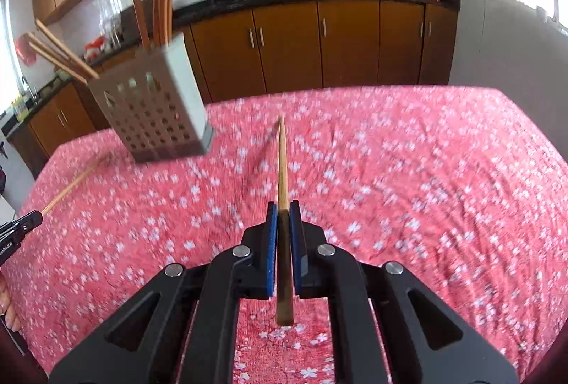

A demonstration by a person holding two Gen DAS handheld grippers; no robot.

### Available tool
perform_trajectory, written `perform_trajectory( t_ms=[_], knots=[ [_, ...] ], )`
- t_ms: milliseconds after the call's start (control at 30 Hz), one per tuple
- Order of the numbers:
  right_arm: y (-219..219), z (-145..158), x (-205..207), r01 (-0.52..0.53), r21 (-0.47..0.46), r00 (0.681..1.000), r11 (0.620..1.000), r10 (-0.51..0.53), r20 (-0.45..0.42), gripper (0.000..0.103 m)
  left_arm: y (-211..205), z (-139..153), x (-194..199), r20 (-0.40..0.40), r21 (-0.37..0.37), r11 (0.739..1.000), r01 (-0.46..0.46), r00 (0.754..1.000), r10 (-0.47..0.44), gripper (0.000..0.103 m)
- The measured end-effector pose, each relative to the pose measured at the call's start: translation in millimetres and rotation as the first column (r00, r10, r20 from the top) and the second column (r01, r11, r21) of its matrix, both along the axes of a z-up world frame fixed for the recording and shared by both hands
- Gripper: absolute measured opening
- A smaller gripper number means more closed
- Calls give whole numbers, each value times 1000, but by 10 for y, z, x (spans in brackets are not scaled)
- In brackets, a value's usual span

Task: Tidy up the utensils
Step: 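Lift both held chopsticks and carry them over the metal holder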

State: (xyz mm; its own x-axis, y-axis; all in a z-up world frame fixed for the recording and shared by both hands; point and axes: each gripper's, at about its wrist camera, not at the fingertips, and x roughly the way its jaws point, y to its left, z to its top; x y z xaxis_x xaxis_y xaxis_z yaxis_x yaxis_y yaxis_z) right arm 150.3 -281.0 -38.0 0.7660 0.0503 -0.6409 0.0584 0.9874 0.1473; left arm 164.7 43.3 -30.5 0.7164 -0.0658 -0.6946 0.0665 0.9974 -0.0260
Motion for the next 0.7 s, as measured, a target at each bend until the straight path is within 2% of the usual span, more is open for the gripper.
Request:
perform_trajectory(
  t_ms=[200, 467, 700],
  knots=[
    [-42, 347, -122, 4, 11, 994, 1000, -5, 107, 8, -8, 397, -110, 112, -35, 999, 9, 994, -5, 8],
    [-10, 517, -110, -6, 9, 987, 1000, 5, 161, 8, -49, 588, -103, 154, -47, 999, 5, 988, 3, 8],
    [20, 1010, -182, -31, 36, 955, 999, 19, 296, 8, -37, 970, -114, 232, -107, 994, 9, 973, 16, 7]
  ],
)
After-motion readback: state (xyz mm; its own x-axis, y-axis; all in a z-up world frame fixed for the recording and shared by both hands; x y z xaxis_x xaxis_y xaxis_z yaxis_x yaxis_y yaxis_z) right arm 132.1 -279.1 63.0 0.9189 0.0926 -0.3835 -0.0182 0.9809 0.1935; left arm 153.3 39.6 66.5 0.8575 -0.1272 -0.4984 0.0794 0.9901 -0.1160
